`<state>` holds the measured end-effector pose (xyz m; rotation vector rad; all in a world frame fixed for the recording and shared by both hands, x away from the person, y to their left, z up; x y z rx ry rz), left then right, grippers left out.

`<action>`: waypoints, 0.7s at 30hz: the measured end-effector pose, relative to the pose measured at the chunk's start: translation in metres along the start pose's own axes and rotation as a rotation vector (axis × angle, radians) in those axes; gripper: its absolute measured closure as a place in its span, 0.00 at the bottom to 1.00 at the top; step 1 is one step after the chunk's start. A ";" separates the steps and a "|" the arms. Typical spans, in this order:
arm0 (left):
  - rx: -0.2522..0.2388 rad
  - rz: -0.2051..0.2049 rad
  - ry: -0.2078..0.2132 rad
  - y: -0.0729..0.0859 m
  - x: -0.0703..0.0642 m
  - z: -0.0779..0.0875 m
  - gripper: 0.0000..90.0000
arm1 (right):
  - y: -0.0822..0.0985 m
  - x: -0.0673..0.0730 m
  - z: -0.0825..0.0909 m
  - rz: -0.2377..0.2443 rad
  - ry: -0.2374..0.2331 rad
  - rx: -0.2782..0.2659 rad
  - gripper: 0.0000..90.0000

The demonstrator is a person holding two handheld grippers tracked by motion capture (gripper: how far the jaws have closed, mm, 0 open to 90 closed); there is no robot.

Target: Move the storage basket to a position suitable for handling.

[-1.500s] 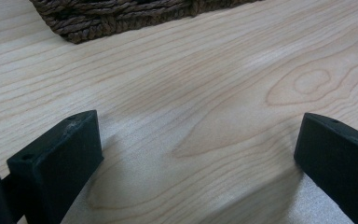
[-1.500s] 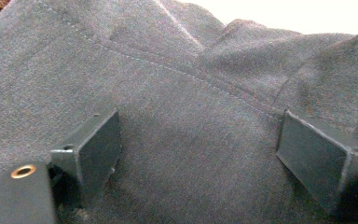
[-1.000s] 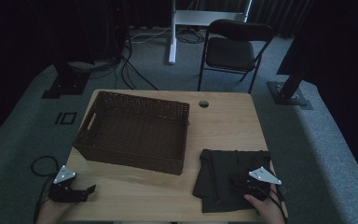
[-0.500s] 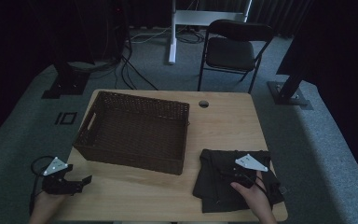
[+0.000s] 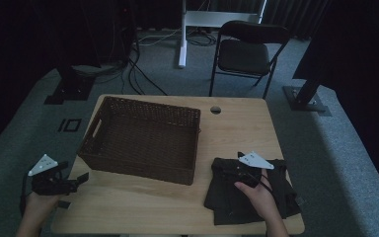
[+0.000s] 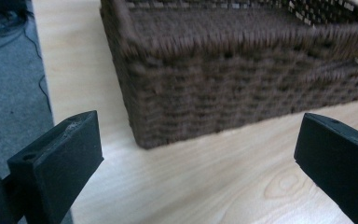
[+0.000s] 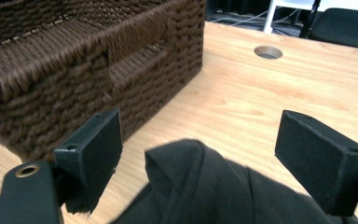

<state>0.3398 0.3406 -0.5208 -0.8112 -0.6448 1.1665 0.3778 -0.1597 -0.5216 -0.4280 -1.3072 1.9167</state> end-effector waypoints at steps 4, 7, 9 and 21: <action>-0.023 0.003 -0.004 -0.014 0.006 0.004 0.01 | -0.008 0.002 -0.005 -0.002 -0.010 -0.009 0.16; -0.044 0.017 0.001 -0.024 0.010 0.005 0.01 | -0.013 0.004 -0.009 -0.003 -0.016 -0.014 0.16; -0.047 0.021 0.001 -0.029 0.012 0.003 0.01 | -0.016 0.006 -0.011 -0.001 -0.020 -0.018 0.16; -0.051 0.014 0.012 -0.052 0.016 -0.018 0.01 | -0.032 0.018 -0.030 -0.001 -0.045 -0.030 0.17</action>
Point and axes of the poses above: each handheld gripper's, and its own axes: z roughly backward along the jaws, y roughly out of its underside, x roughly to its left, the point moved 10 cm from there along -z, roughly forward along the jaws, and after that the axes turned 14 degrees about -y, right-handed, at the moved point
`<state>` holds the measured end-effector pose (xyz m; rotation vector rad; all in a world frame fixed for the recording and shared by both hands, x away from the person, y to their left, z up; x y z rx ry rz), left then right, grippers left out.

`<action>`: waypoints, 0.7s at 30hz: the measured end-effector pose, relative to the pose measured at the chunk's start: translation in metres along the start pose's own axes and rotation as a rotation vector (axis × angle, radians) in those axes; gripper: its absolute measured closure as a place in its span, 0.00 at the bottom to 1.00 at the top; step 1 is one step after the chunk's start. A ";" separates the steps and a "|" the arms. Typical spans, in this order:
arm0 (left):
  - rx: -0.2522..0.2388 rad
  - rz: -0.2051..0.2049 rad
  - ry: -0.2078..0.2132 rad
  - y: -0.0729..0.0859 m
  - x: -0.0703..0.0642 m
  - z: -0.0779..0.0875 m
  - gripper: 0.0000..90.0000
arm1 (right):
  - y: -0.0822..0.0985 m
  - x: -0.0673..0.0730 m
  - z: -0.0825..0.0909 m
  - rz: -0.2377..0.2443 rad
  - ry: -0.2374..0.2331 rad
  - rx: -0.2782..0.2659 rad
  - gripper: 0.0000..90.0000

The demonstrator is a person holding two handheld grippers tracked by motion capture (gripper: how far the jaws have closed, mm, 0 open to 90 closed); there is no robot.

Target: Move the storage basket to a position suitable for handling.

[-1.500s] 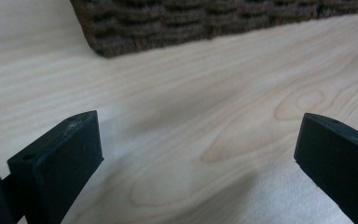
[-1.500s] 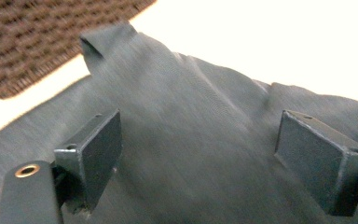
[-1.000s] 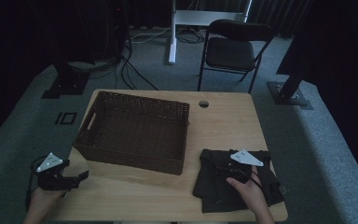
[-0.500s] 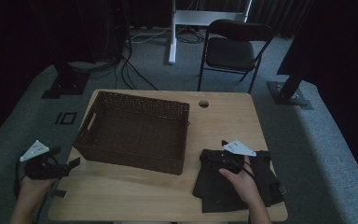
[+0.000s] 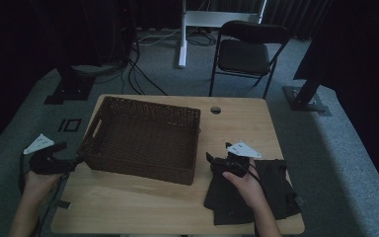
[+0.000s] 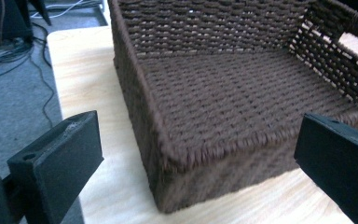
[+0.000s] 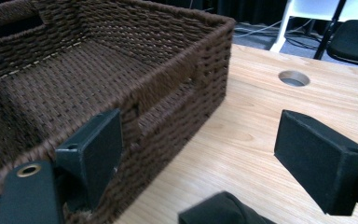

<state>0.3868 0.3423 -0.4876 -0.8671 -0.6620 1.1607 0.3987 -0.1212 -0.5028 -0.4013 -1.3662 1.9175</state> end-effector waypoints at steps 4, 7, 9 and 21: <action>0.006 0.005 0.002 -0.006 0.001 -0.013 0.01 | -0.007 0.007 -0.014 -0.004 -0.007 -0.011 0.18; 0.015 0.000 0.004 -0.010 0.002 -0.025 0.03 | -0.010 0.013 -0.023 -0.001 -0.013 -0.011 0.18; 0.025 -0.001 -0.001 -0.010 0.003 -0.031 0.03 | -0.011 0.017 -0.029 0.003 -0.013 -0.010 0.18; 0.058 0.027 -0.024 0.005 0.009 -0.054 0.33 | -0.003 0.028 -0.059 -0.035 0.018 -0.023 0.28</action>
Point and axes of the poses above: each handheld gripper's, and its own axes: z roughly backward along the jaws, y roughly out of its underside, x roughly to its left, the point moved 10 cm from there along -z, roughly forward along the jaws, and after that the axes turned 14 degrees about -y, right-handed, at the moved point
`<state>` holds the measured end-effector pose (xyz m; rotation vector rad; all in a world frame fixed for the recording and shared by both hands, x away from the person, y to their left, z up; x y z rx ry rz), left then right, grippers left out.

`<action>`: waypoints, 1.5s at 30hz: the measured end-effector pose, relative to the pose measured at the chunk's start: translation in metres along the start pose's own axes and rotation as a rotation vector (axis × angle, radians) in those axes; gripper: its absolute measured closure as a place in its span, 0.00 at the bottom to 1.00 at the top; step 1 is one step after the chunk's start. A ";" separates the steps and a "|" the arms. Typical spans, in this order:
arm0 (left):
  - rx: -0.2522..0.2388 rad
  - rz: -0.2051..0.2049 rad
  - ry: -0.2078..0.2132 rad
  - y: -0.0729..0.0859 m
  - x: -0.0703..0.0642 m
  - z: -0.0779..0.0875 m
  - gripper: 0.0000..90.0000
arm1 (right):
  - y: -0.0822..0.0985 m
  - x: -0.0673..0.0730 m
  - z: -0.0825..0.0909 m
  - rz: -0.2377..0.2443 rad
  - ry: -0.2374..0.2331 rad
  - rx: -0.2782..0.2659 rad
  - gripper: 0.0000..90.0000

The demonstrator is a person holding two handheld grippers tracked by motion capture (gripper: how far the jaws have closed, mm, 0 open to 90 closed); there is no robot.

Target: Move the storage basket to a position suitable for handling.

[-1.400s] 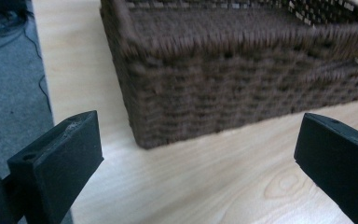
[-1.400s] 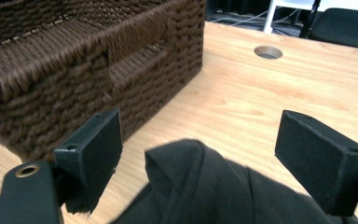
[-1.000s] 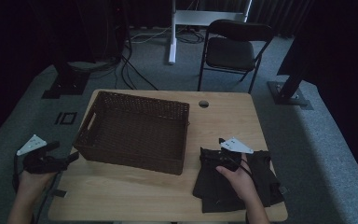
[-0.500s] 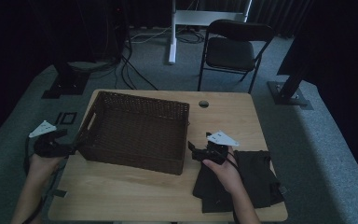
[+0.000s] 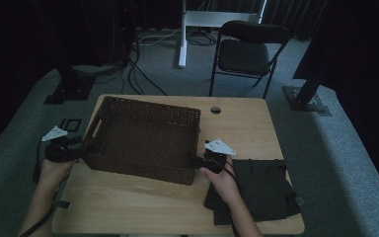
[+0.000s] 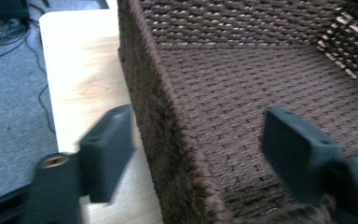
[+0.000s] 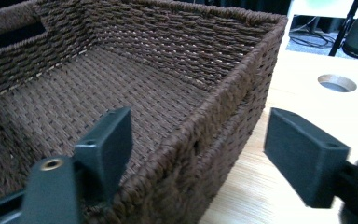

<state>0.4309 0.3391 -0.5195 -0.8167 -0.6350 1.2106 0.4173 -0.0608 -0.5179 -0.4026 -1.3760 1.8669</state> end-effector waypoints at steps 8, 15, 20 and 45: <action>0.003 0.009 -0.015 0.002 -0.001 -0.007 0.59 | 0.003 0.004 -0.006 -0.022 0.005 0.001 0.45; -0.020 -0.017 -0.036 0.004 -0.003 -0.007 0.73 | 0.006 0.010 -0.010 -0.034 0.020 0.014 0.57; -0.011 -0.001 -0.079 0.005 -0.002 -0.006 0.82 | 0.006 0.010 -0.010 -0.055 0.045 0.018 0.62; 0.006 0.046 -0.153 0.020 -0.024 0.016 0.87 | 0.007 -0.003 -0.002 -0.013 0.016 0.055 0.66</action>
Point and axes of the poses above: each handheld gripper's, and its own axes: z roughly backward along the jaws, y roughly out of its underside, x roughly to its left, the point moved 10 cm from there along -z, roughly forward along the jaws, and after that the axes turned 14 degrees about -y, right-handed, at the moved point
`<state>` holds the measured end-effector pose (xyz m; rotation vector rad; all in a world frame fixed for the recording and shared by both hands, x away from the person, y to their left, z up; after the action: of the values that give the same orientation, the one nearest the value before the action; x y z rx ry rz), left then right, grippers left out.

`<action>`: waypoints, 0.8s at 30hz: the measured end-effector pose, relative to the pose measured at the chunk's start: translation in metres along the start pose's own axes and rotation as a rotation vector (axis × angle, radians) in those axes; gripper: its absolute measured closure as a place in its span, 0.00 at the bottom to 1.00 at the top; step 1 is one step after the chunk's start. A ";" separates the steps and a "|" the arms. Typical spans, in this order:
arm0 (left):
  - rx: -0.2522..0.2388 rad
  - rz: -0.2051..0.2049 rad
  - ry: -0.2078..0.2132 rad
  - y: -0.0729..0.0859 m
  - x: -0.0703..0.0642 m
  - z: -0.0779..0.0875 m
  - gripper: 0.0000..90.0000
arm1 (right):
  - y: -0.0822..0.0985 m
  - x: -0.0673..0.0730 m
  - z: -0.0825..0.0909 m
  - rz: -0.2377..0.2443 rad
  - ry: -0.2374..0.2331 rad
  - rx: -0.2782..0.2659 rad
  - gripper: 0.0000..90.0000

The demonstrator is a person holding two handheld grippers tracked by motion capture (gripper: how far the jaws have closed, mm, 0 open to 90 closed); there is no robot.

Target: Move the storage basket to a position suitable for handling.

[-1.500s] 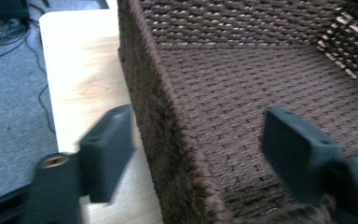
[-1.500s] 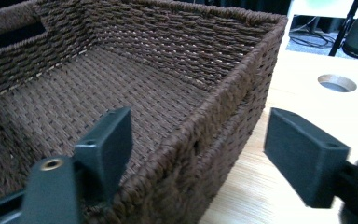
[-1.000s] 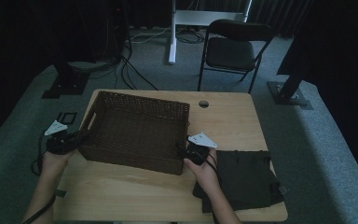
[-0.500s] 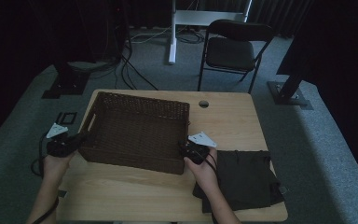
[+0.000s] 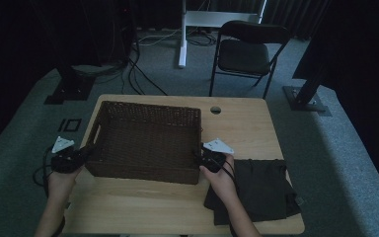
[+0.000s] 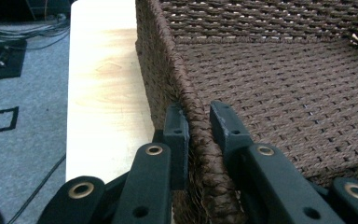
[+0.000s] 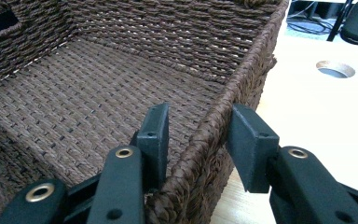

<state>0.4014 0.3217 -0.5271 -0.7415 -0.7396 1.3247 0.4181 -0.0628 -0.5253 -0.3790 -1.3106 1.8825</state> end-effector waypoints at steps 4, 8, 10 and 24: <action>0.003 0.003 -0.007 0.002 -0.002 0.003 0.87 | 0.001 -0.001 0.002 0.003 -0.007 0.004 0.66; 0.006 0.006 -0.010 0.005 -0.003 0.008 0.87 | 0.002 0.000 0.004 0.006 -0.016 0.004 0.66; 0.009 0.008 -0.011 0.007 -0.004 0.010 0.87 | 0.003 0.001 0.005 0.006 -0.017 0.005 0.66; 0.024 0.004 -0.017 0.019 -0.009 0.028 0.87 | 0.010 0.008 0.016 0.010 -0.037 0.000 0.66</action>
<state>0.3665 0.3159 -0.5274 -0.7130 -0.7351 1.3430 0.3984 -0.0684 -0.5259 -0.3520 -1.3353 1.9063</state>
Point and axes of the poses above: each handheld gripper's, and its own axes: z roughly backward along the jaws, y roughly out of its underside, x roughly to its left, the point moved 10 cm from there along -z, roughly forward along the jaws, and after that the axes turned 14 degrees about -y, right-handed, at the moved point
